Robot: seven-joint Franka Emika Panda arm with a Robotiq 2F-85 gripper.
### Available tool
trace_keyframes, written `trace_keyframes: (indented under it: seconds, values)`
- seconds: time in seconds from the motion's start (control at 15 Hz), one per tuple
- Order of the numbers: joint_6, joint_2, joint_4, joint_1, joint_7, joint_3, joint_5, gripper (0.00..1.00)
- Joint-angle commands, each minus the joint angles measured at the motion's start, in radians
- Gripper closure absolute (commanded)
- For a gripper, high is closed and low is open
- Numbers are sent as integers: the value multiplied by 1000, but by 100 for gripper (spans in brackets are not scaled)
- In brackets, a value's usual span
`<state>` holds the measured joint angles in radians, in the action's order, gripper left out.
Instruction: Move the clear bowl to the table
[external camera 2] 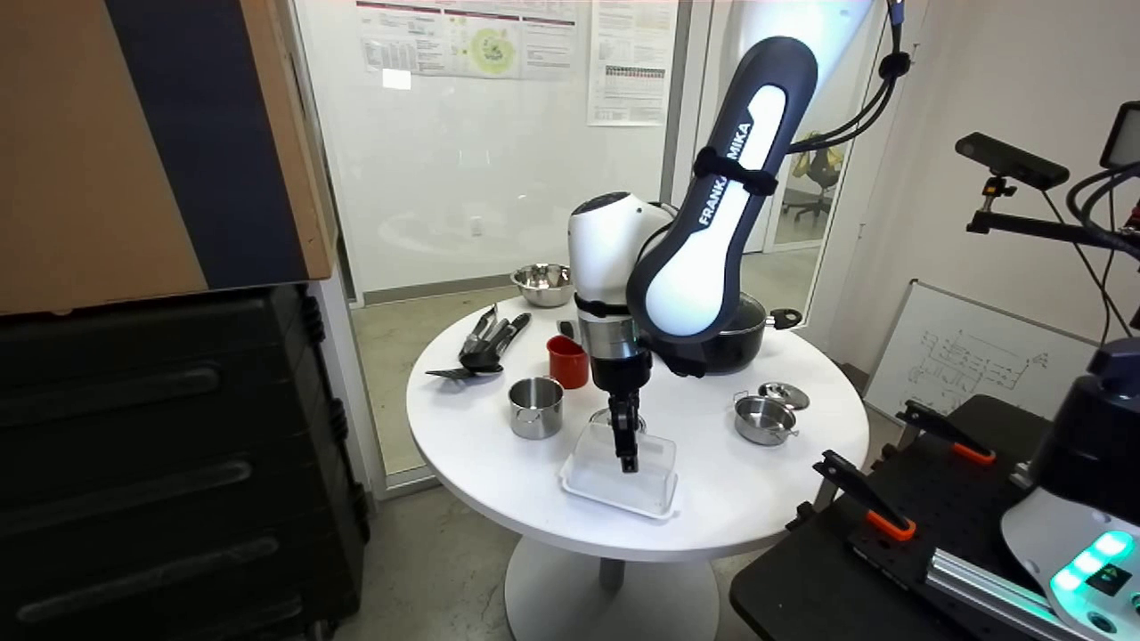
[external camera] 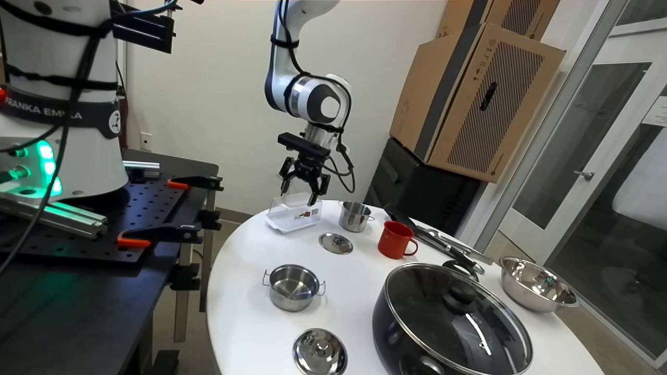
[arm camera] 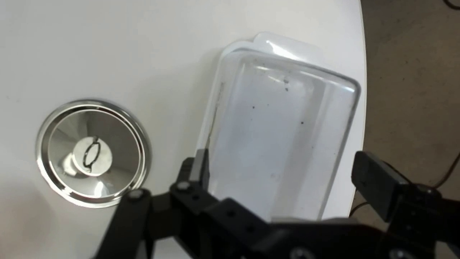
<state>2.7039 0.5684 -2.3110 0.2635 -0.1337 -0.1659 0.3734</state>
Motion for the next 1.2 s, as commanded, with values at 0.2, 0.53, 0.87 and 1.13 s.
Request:
trace_keyframes:
  seconds: [0.2,0.53,0.87,1.13]
  values:
    - [33,1,0,-2,-6,-4,-31,0]
    - [79,-8,-17,0,25,7,-57,0]
    - [94,1,-18,19,58,27,-58,0]
    - [94,4,-21,29,74,33,-55,0]
